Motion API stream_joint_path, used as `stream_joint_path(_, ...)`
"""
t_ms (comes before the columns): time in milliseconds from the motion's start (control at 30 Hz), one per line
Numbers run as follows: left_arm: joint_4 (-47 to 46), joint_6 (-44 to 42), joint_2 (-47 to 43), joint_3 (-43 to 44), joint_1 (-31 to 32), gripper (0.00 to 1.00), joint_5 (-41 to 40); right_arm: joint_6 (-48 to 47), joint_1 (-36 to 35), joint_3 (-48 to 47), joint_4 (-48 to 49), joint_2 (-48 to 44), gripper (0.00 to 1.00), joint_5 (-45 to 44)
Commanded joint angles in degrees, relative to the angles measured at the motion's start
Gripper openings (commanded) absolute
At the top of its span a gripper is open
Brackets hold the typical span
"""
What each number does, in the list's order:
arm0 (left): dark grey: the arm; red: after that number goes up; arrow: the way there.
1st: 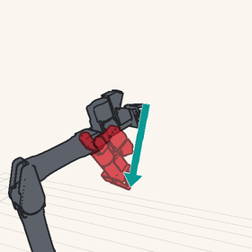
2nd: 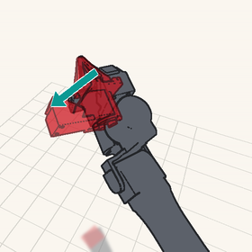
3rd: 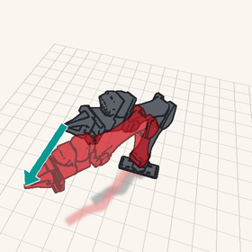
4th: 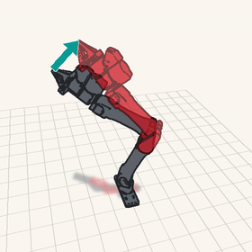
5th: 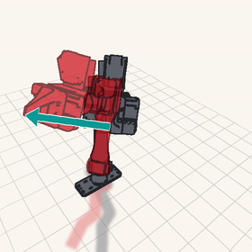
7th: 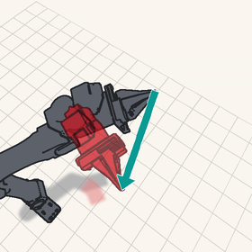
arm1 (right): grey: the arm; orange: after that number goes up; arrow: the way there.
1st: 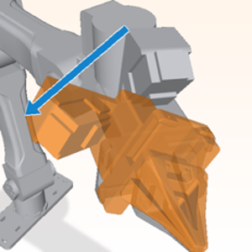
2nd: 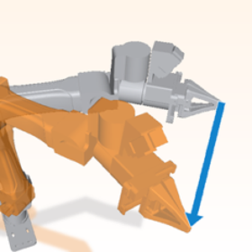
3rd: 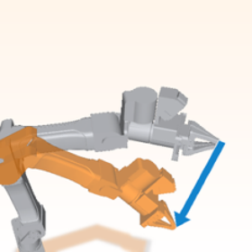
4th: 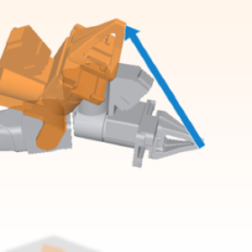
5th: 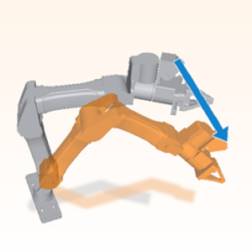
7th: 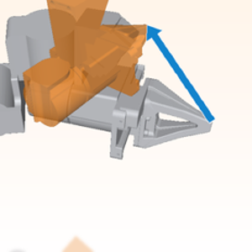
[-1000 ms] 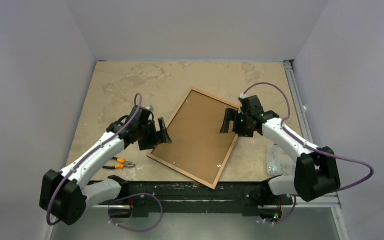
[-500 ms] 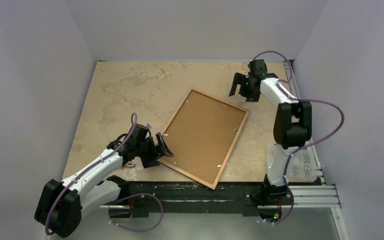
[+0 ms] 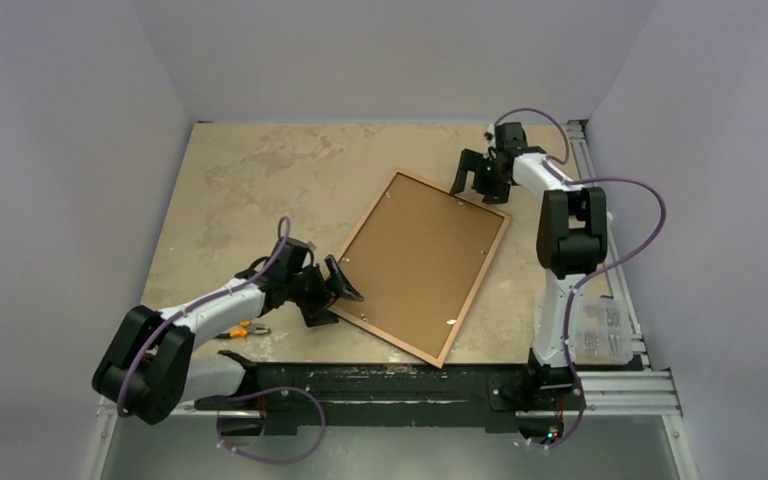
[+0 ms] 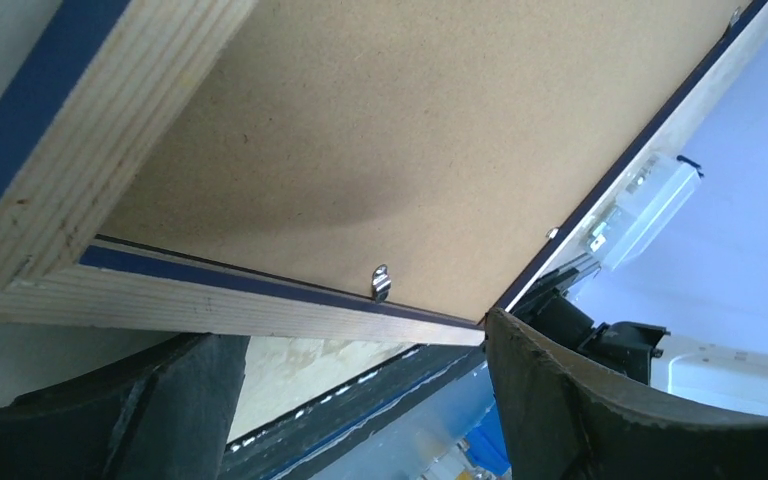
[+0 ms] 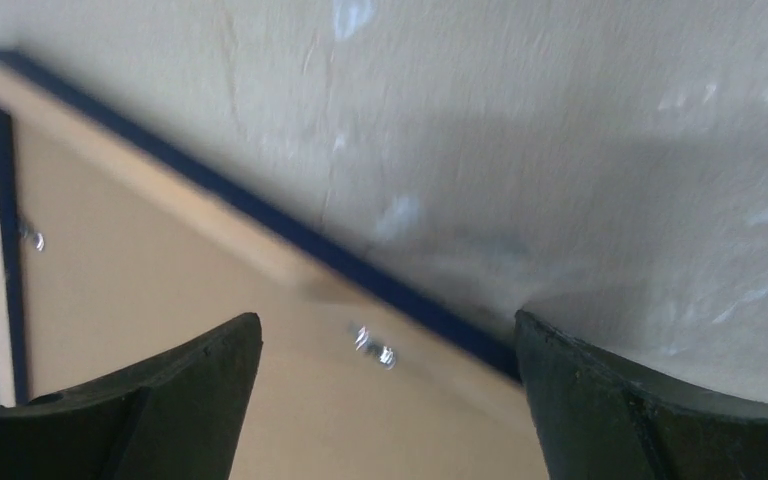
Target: Put the photo into the frame
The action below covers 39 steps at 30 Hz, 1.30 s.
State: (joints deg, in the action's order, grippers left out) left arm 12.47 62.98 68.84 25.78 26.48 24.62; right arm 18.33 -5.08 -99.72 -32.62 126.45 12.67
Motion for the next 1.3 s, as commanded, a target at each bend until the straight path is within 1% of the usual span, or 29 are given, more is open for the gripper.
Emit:
stream_joint_path(0, -5.86, -2.59, 6.24, 6.01, -1.77, 0.84, -1.36, 0.58, 1.79, 13.87, 1.88, -6.82, 0.96, 10.55)
stream_joint_path(100, -4.17, -5.83, 11.28, 12.32, -4.05, 0.84, -0.58, 1.23, 3.56, 22.76, 4.25, -12.81, 0.95, 12.87)
stream_joint_path(200, -2.21, -8.79, 18.17, 20.95, -6.55, 0.84, 1.52, 1.72, 3.83, 31.49, 5.23, -19.22, 0.95, 13.62)
stream_joint_path(267, 0.73, -11.14, 22.63, 27.24, -7.37, 0.85, 1.55, 2.68, 3.86, 37.15, 6.84, -23.73, 0.95, 15.15)
stream_joint_path(367, 7.51, -16.13, 30.08, 38.97, -7.93, 0.85, 0.92, 4.78, 3.81, 44.92, 8.60, -29.72, 0.94, 16.19)
stream_joint_path(467, 16.16, -21.35, 36.94, 50.76, -8.24, 0.85, -1.38, 6.65, 3.76, 51.13, 10.39, -34.72, 0.94, 17.21)
stream_joint_path(567, 22.04, -25.07, 39.16, 57.13, -8.59, 0.86, -4.86, 6.41, 3.77, 53.51, 9.73, -37.40, 0.94, 14.60)
stream_joint_path(633, 25.63, -26.68, 37.89, 57.37, -8.64, 0.86, -9.74, 5.84, 3.80, 53.29, 8.75, -38.20, 0.94, 12.74)
stream_joint_path(700, 28.55, -27.86, 35.16, 55.61, -8.64, 0.87, -15.34, 5.36, 3.68, 52.55, 7.82, -38.47, 0.94, 10.63)
stream_joint_path(733, 29.40, -28.17, 32.94, 53.29, -8.66, 0.87, -18.11, 5.07, 3.68, 51.97, 7.43, -38.43, 0.94, 9.80)
stream_joint_path(800, 30.27, -28.09, 29.65, 48.98, -8.59, 0.87, -20.74, 4.50, 3.68, 51.15, 6.97, -37.97, 0.94, 7.92)
stream_joint_path(967, 27.31, -26.78, 22.49, 36.99, -8.62, 0.87, -23.91, 4.00, 2.55, 50.15, 6.77, -36.51, 0.93, 6.71)
stream_joint_path(1100, 24.81, -26.20, 21.64, 32.08, -8.62, 0.87, -25.85, 4.26, 2.18, 50.13, 7.14, -36.29, 0.93, 5.34)
stream_joint_path(1167, 23.15, -26.18, 22.69, 31.04, -8.67, 0.87, -25.00, 4.06, 2.23, 49.71, 6.98, -35.97, 0.93, 4.75)
stream_joint_path(1267, 19.42, -26.28, 24.44, 29.63, -8.55, 0.86, -19.61, 4.24, 1.98, 49.19, 6.82, -35.61, 0.93, 5.44)
